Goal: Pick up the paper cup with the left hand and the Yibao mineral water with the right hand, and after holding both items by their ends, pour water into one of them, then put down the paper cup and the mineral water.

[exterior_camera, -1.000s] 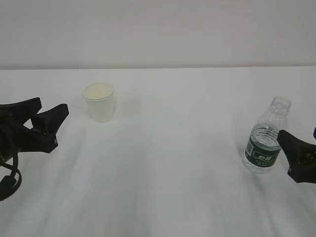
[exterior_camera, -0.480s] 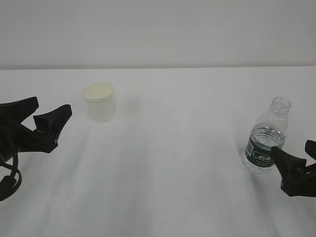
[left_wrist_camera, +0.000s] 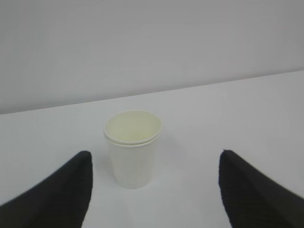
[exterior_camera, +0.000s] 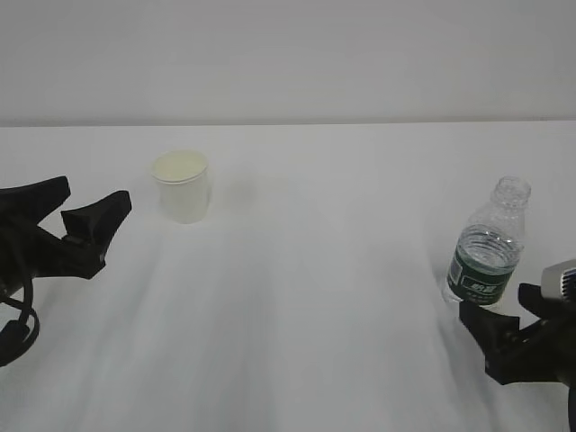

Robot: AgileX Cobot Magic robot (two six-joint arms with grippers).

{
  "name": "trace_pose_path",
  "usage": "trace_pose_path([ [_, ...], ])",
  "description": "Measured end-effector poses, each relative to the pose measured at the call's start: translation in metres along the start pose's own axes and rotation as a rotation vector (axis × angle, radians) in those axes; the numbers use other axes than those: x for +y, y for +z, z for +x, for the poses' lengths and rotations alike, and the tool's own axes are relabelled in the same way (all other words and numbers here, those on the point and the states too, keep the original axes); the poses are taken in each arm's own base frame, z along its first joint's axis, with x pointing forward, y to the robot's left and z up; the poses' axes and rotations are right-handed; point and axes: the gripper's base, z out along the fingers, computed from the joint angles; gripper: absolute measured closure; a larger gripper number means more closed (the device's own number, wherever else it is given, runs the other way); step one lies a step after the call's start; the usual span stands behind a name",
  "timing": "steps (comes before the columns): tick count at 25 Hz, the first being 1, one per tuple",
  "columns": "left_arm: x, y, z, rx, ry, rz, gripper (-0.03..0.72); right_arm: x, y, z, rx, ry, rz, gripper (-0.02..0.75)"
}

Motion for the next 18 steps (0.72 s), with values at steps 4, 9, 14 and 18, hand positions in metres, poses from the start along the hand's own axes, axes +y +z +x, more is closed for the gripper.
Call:
trace_pose_path([
  [4, 0.0, 0.0, 0.0, 0.0, 0.0, 0.0, 0.087, 0.0015, 0.0048, 0.0041, 0.023, 0.004, -0.022, 0.06],
  [9, 0.0, 0.0, 0.0, 0.0, 0.0, 0.0, 0.094, 0.0004, 0.0049, 0.0047, 0.026, 0.01, -0.01, 0.048],
  [14, 0.0, 0.0, 0.0, 0.0, 0.0, 0.0, 0.095, -0.002, 0.0055, 0.0041, 0.024, 0.021, 0.016, 0.047],
  [18, 0.0, 0.0, 0.0, 0.0, 0.0, 0.0, 0.095, -0.0044, 0.0106, -0.0007, 0.001, 0.025, 0.033, 0.047],
])
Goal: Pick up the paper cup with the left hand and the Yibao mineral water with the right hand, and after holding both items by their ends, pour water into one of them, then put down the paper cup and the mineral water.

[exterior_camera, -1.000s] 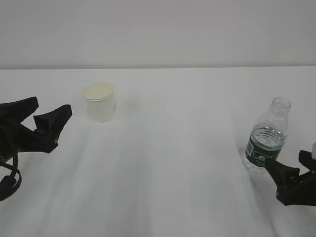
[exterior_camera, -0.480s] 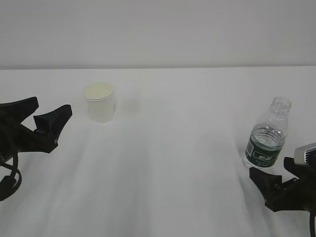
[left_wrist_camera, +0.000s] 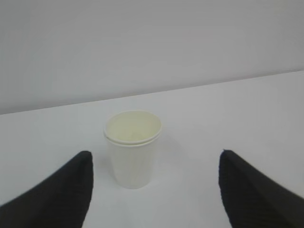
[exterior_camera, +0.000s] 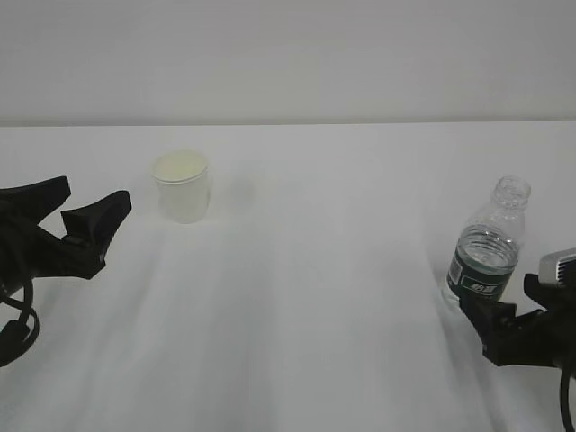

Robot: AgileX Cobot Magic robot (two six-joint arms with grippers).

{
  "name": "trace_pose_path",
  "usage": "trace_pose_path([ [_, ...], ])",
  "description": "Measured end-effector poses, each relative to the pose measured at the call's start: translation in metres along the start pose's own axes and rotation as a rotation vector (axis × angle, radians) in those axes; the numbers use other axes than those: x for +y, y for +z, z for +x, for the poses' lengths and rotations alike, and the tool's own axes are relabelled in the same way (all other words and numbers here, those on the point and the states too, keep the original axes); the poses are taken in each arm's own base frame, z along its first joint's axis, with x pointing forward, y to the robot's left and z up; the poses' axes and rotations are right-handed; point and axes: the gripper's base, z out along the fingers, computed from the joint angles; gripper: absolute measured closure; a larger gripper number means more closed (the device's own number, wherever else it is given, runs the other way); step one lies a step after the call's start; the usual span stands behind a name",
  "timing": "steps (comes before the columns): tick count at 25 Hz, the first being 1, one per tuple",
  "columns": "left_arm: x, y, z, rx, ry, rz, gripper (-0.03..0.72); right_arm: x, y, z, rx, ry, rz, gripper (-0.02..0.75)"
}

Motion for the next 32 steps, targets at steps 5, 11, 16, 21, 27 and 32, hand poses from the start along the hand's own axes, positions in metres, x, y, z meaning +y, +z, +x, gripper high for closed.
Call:
trace_pose_path([
  [5, 0.0, 0.0, 0.0, 0.0, 0.0, 0.0, 0.095, -0.002, 0.012, -0.004, -0.017, -0.006, 0.006, 0.048],
  [11, 0.0, 0.0, 0.0, 0.0, 0.0, 0.0, 0.095, -0.003, 0.025, 0.003, 0.013, -0.002, 0.007, 0.048],
  [16, 0.0, 0.0, 0.0, 0.0, 0.0, 0.0, 0.095, -0.005, 0.035, 0.002, 0.007, 0.008, 0.016, 0.047],
  [21, 0.0, 0.0, 0.0, 0.0, 0.0, 0.0, 0.095, -0.006, 0.044, 0.003, 0.006, 0.012, 0.024, 0.047],
  [27, 0.001, 0.0, 0.0, -0.001, -0.004, -0.008, 0.095, -0.009, 0.057, -0.002, -0.02, 0.018, 0.042, 0.048],
  [32, 0.001, 0.0, 0.0, -0.001, -0.006, -0.013, 0.095, -0.012, 0.064, -0.007, -0.046, 0.023, 0.058, 0.048],
])
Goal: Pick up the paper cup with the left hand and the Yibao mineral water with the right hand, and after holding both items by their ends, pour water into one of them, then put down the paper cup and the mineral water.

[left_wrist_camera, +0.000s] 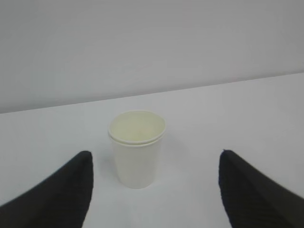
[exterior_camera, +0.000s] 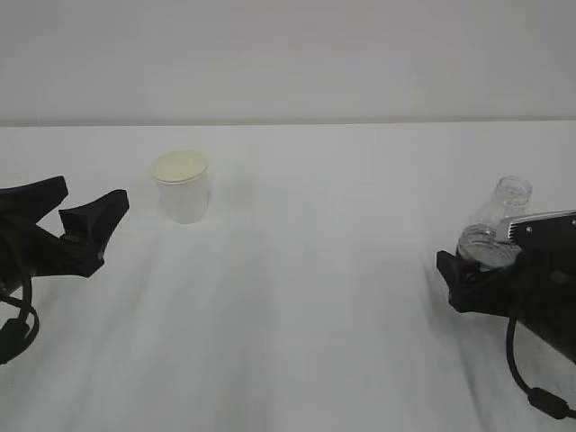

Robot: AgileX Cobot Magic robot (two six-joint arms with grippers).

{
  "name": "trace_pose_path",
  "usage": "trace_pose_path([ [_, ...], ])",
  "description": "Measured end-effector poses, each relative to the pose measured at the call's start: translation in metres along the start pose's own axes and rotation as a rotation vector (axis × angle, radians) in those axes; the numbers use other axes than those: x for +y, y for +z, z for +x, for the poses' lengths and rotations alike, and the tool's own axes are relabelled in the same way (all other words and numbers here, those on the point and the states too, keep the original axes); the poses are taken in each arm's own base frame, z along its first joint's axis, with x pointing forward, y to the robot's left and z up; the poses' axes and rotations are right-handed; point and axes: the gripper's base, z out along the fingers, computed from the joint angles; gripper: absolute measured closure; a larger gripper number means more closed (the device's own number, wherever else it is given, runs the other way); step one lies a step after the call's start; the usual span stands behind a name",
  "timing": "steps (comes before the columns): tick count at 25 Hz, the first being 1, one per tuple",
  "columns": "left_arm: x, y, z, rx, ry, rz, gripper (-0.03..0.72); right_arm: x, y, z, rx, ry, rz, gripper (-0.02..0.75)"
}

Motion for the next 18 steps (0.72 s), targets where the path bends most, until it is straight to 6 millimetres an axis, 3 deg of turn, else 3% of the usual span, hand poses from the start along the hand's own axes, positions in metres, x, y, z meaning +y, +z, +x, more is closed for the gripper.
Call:
trace_pose_path([
  [10, 0.0, 0.0, 0.0, 0.0, 0.0, 0.0, 0.095, -0.004, 0.007, -0.007, -0.034, 0.016, 0.037, 0.048],
  [18, 0.0, 0.0, 0.0, 0.0, 0.002, -0.002, 0.095, -0.004, 0.022, 0.011, 0.02, 0.036, 0.037, 0.049],
])
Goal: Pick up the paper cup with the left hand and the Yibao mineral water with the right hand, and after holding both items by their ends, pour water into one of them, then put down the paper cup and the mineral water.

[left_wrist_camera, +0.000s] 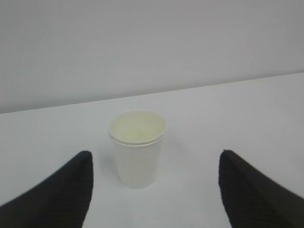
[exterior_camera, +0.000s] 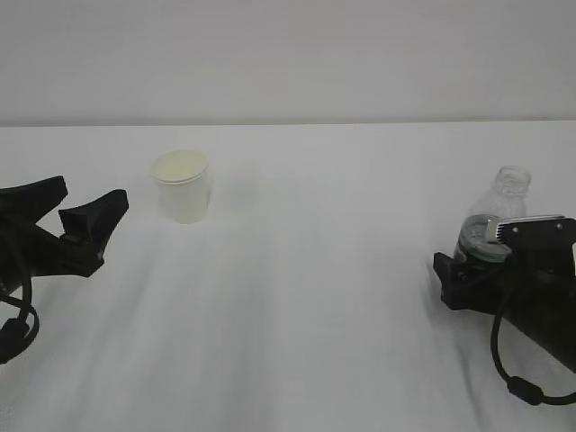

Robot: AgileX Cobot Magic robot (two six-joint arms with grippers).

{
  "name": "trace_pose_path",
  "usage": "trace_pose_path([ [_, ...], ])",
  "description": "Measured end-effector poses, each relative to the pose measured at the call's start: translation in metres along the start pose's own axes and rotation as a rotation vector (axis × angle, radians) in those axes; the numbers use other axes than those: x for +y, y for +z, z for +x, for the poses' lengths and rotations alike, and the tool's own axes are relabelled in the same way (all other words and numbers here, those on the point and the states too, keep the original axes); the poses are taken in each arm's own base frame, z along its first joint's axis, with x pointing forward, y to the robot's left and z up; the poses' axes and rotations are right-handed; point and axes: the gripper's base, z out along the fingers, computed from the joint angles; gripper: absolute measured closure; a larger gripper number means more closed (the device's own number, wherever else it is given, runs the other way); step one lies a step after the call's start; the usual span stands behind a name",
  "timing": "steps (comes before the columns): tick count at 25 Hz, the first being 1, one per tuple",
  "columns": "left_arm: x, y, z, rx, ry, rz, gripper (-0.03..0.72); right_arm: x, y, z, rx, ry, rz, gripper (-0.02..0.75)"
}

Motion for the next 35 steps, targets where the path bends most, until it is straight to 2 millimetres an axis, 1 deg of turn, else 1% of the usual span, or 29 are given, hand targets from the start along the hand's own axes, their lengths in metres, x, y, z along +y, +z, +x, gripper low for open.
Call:
trace_pose_path([
  [6, 0.0, 0.0, 0.0, 0.0, 0.005, 0.0, 0.095, 0.0, 0.002, 0.001, 0.0, 0.037, 0.0, 0.049],
  [13, 0.0, 0.0, 0.0, 0.0, 0.006, 0.0, 0.095, -0.001, 0.009, -0.006, -0.03, 0.046, 0.016, 0.049],
  [22, 0.0, 0.0, 0.0, 0.0, 0.006, 0.0, 0.095, -0.002, 0.009, -0.005, -0.029, 0.051, 0.019, 0.05],
  [28, 0.0, 0.0, 0.0, 0.0, 0.006, 0.0, 0.095, -0.002, 0.007, -0.012, -0.051, 0.051, 0.018, 0.052],
  [35, 0.0, 0.0, 0.0, 0.0, 0.006, 0.0, 0.095, -0.002, 0.007, -0.012, -0.051, 0.051, 0.018, 0.052],
])
